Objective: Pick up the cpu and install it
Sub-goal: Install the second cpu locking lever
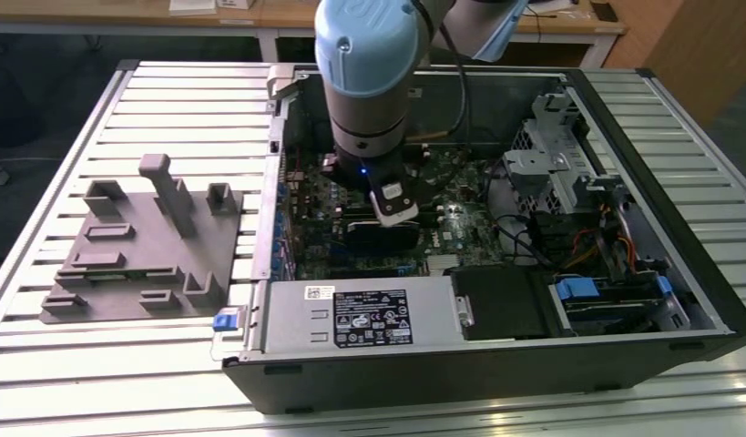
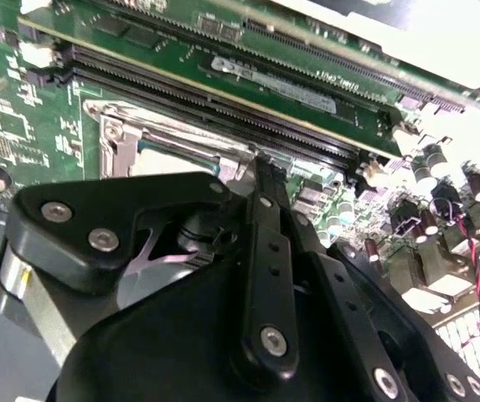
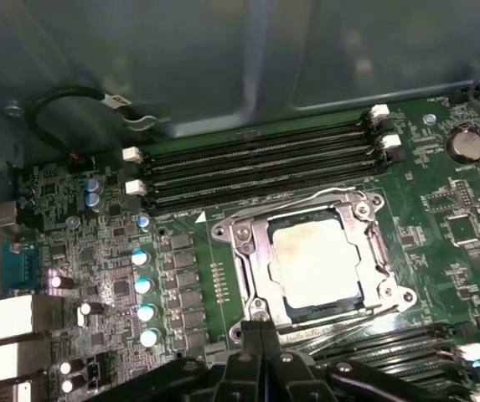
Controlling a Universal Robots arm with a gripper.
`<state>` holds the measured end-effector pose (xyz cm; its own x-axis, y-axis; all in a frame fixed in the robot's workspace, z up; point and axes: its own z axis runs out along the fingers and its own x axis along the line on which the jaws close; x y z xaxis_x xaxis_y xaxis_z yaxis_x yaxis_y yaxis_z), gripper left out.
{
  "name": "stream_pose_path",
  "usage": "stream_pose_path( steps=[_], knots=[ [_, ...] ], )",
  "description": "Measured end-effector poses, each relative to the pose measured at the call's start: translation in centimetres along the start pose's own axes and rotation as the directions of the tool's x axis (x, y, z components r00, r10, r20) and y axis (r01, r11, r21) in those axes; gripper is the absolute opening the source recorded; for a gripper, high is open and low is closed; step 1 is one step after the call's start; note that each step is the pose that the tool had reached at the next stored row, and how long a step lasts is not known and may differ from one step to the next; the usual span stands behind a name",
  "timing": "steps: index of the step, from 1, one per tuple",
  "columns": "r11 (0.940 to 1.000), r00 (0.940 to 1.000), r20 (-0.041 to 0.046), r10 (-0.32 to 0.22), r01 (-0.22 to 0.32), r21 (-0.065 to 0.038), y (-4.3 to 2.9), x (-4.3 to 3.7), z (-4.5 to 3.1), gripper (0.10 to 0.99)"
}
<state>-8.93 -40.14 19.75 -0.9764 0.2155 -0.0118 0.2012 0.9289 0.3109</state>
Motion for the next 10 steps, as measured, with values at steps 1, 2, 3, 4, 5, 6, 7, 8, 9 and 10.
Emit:
stream_pose_path(
  steps=[1,2,3,4,5,6,7,8,9,10],
  knots=[
    [1.0,1.0,-0.0002,0.0,0.0,0.0,-0.03,0.03,0.05,0.106],
    [1.0,1.0,-0.0003,0.0,0.0,-0.001,-0.06,0.06,0.1,0.106],
    [1.0,1.0,-0.0004,0.0,0.0,-0.001,-0.06,0.06,0.11,0.106],
    [1.0,1.0,-0.0005,0.0,0.0,-0.001,-0.06,0.06,0.11,0.106],
    [1.0,1.0,-0.0006,0.0,0.0,-0.001,-0.06,0.06,0.11,0.106],
    [1.0,1.0,-0.0005,0.0,0.0,-0.001,-0.06,0.06,0.11,0.106],
    [1.0,1.0,-0.0005,0.0,0.0,-0.001,-0.06,0.06,0.12,0.106],
    [1.0,1.0,-0.0004,0.0,0.0,-0.001,-0.06,0.07,0.12,0.106],
    [1.0,1.0,-0.0005,0.0,0.0,-0.001,-0.06,0.06,0.11,0.106],
    [1.0,1.0,-0.0003,0.0,0.0,-0.001,-0.04,0.06,0.03,0.106]
  ],
)
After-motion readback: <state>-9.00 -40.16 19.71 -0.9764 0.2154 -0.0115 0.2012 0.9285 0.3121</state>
